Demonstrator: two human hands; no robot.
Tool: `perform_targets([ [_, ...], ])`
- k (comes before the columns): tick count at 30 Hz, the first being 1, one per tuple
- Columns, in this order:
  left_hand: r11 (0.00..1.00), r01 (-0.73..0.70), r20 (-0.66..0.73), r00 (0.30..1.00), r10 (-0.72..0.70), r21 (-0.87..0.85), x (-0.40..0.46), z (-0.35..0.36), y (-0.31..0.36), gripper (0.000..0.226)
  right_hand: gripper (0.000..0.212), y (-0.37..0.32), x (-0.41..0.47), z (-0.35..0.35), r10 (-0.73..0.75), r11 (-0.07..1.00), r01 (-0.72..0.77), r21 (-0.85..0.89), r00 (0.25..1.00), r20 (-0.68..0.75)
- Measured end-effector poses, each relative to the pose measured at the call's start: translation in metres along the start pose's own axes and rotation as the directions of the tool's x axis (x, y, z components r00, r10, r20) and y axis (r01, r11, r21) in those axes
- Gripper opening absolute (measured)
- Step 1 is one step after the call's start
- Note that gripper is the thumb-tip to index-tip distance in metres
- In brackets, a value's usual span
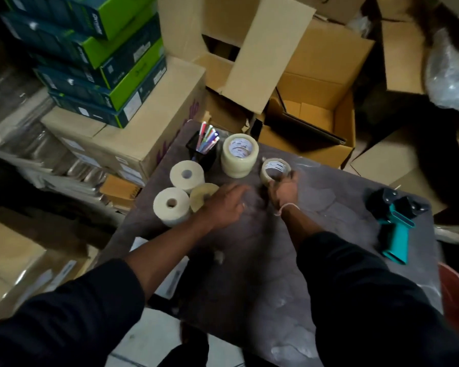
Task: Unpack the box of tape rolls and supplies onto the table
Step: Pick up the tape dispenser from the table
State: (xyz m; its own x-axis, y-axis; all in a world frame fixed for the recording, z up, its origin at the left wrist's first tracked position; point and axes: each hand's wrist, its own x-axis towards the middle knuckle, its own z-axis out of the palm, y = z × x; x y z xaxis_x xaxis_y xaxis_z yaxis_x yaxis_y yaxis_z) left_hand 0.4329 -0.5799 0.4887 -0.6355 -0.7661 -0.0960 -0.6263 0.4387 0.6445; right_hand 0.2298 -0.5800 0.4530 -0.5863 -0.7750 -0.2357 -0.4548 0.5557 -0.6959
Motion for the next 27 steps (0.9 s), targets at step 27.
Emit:
perform_targets([
  [27,0.965,0.261,-0.245,0.938,-0.246,0.033,0.017,-0.079,-0.098,0.056,0.09,-0.147,0.004,0.055,-0.47,0.759,0.585,-0.285,0.796,0.38],
])
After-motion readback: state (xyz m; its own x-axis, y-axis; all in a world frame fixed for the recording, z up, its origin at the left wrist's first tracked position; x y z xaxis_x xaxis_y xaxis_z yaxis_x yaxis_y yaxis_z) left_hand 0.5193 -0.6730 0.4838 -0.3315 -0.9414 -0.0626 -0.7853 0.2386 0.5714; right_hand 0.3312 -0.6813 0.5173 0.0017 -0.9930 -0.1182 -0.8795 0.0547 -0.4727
